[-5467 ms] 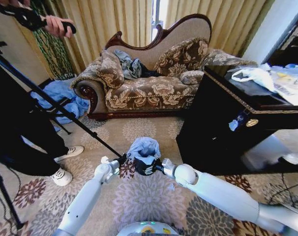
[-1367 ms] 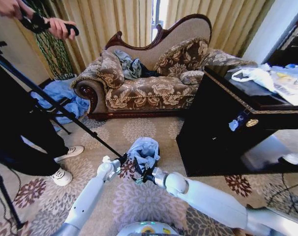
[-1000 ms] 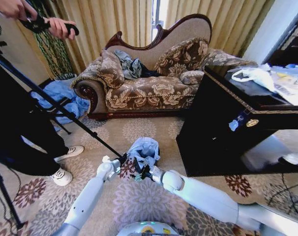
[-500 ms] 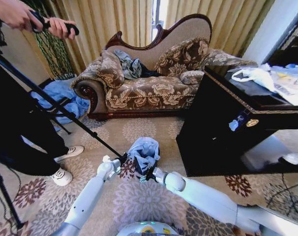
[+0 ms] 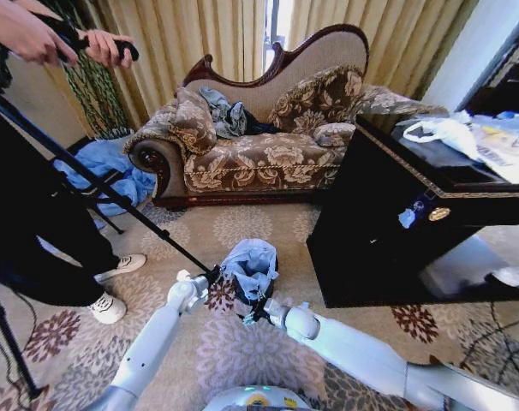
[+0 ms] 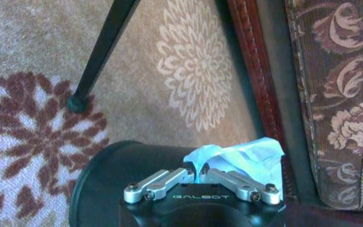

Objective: Place a garbage bag over the trash bin.

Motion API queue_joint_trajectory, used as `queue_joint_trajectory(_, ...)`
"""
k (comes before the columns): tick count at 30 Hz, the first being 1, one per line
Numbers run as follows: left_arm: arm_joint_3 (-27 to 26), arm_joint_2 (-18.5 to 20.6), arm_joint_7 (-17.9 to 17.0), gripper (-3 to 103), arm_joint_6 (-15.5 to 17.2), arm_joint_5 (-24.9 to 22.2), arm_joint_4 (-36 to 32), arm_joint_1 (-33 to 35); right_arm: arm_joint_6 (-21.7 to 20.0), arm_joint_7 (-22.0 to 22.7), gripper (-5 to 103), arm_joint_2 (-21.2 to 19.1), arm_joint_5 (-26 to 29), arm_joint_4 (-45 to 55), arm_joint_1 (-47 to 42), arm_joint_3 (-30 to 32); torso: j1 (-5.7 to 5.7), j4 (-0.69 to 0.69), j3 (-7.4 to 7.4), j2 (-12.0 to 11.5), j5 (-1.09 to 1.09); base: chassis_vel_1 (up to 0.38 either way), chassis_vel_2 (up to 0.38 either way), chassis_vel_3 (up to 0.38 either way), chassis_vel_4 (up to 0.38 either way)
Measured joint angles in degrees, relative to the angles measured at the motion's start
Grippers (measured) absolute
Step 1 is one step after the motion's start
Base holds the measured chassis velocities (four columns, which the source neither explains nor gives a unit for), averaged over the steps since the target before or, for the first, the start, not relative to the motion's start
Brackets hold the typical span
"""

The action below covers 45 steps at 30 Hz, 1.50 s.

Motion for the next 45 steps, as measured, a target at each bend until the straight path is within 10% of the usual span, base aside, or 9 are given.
queue_joint_trajectory(45,3.5,-2.8,1.7,0,0.1,3.4,9.4,-7.7,0.3,-3.8,99,-0.3,-6.4,-8.5,-2.2,4.9,0.00,0.00,0.00,0.0,0.01,0.000,0.000,0.000,0.000)
